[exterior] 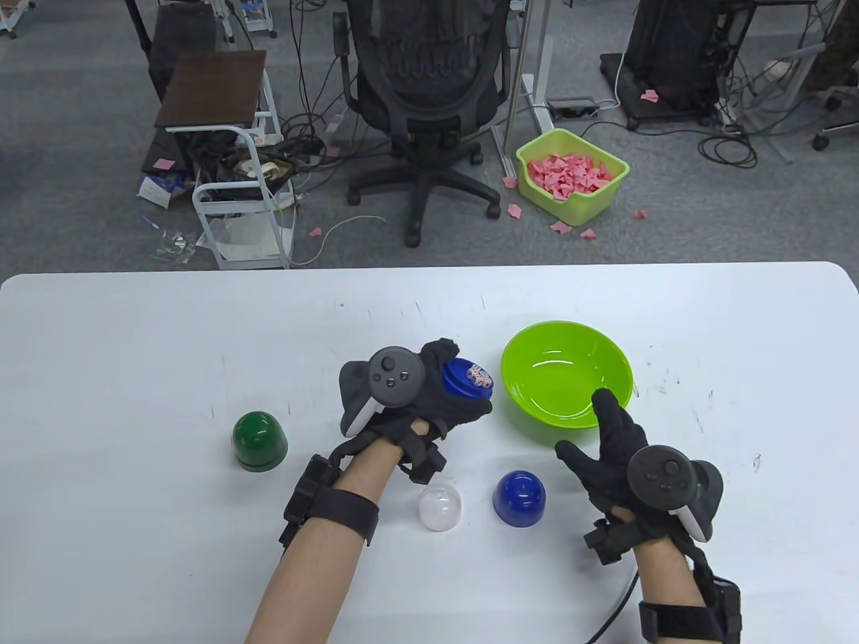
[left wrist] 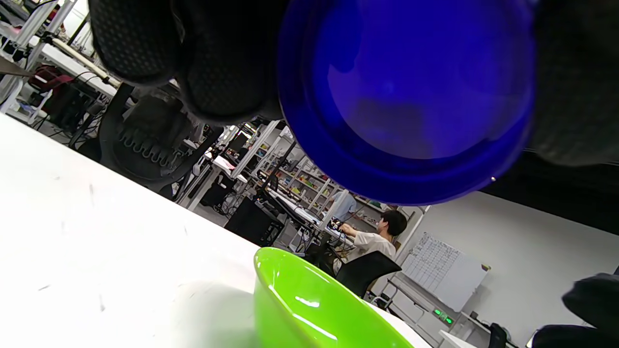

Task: Pour dice into bowl

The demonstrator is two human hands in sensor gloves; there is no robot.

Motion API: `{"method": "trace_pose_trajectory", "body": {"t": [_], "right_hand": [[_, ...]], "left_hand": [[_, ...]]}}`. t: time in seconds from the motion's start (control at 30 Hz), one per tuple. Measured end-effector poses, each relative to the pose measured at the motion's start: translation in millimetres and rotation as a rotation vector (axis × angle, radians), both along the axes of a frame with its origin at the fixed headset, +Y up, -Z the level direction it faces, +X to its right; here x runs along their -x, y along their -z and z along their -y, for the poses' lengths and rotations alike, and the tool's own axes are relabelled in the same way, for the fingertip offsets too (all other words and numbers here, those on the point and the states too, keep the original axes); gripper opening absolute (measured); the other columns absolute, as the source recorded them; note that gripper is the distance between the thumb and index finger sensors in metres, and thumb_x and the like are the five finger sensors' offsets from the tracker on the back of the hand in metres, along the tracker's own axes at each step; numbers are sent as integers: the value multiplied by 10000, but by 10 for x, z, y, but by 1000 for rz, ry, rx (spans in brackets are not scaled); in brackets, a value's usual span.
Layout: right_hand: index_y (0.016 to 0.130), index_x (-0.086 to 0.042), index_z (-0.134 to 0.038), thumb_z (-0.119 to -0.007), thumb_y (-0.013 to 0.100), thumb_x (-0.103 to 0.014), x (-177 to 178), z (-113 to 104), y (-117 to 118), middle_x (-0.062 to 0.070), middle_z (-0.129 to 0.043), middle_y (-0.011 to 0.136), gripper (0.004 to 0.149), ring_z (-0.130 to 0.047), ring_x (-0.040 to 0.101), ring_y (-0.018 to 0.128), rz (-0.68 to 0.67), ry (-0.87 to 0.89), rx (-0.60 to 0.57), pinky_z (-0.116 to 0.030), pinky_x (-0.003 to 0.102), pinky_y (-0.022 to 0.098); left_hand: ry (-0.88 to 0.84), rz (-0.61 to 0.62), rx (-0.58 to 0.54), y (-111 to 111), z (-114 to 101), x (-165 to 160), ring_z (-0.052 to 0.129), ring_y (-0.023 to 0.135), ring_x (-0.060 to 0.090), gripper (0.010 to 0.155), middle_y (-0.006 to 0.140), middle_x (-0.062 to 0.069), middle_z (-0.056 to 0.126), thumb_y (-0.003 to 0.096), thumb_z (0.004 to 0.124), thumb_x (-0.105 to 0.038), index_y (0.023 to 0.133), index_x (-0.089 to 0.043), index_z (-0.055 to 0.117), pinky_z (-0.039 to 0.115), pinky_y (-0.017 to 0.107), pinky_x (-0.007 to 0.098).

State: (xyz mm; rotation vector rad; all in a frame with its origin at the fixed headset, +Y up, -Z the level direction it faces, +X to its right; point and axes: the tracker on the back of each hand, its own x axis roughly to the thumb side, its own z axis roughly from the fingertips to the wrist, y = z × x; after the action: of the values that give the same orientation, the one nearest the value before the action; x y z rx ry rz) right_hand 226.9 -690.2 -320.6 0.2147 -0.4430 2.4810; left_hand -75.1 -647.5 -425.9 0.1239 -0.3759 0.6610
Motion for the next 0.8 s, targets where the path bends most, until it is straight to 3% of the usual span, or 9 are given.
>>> {"method": "trace_pose_trajectory", "body": {"t": [0.37, 0.6, 0.8], "right_hand": [[1123, 2, -381, -787, 505, -532, -40, 36, 19, 342, -600, 1107, 912, -728, 582, 865, 21, -32, 23, -640, 742, 610], [1125, 1, -375, -777, 510, -537, -68, 60, 29, 356, -579, 1113, 911, -715, 590, 870, 34, -43, 50, -631, 747, 610], [1130, 2, -357, -771, 515, -540, -32, 77, 40, 364, -552, 1124, 919, -696, 602, 879, 28, -83, 86, -619, 753, 615]], "left_hand": [[126, 47, -36, 327, -93, -569, 952, 631, 335, 994, 863, 176, 897, 247, 878, -807, 972, -161, 667, 777, 616, 579], [323, 93, -46, 491, -47, -944, 911, 637, 341, 989, 882, 197, 871, 270, 844, -800, 1018, -190, 627, 746, 626, 589], [613, 138, -121, 582, 64, -1295, 857, 682, 349, 996, 936, 205, 807, 284, 841, -775, 1061, -228, 542, 704, 654, 600]]}}
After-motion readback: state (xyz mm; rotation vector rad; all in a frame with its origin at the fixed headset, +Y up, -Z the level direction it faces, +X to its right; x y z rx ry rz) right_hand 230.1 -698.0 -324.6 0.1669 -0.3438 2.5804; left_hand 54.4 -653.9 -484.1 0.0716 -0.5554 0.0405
